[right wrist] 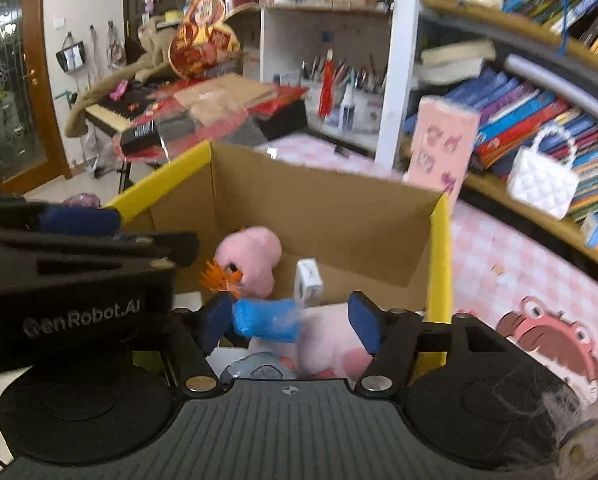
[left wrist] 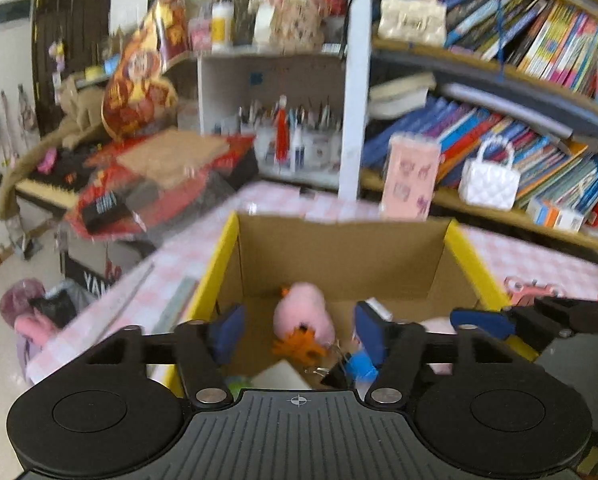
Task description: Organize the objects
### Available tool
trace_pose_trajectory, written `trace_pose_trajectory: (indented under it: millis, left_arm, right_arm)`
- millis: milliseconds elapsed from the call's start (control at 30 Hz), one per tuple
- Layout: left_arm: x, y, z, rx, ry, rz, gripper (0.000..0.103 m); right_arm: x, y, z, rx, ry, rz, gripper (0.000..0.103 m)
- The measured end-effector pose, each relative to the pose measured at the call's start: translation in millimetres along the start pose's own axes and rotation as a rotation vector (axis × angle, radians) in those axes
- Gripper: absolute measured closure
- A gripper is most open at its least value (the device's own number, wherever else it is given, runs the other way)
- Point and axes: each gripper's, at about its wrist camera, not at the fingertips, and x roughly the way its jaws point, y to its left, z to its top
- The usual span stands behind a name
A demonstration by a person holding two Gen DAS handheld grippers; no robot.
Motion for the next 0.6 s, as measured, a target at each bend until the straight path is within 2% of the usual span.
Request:
trace_pose_trajectory:
  millis: [67, 200, 333, 433, 600]
  left_arm:
    - [-16, -1, 4, 0.0, -0.045, -0.017, 0.035]
    - [-46, -2, 9, -0.01, -0.115, -0.047, 0.025]
    - [-73, -3, 4, 0.009, -0.155, -0.069, 0.021]
    - [-88, -3, -6, 0.019, -0.155, -0.083, 0.019]
    - [-98, -5, -30, 0.055, -0.103, -0.106, 0.018]
  right_arm:
    - [-14, 0, -1, 0.006, -0.032, -0.019, 0.04]
    - [-49, -2, -6, 0.06, -0.086, -0.066, 0.039]
    - [-86, -4, -19, 0.122, -0.118, -0.13, 0.038]
    - [-108, -4, -34, 0.168, -0.12, -0.186, 0.038]
    - [-137, -5, -66, 0.258, -0.085, -0.281, 0.038]
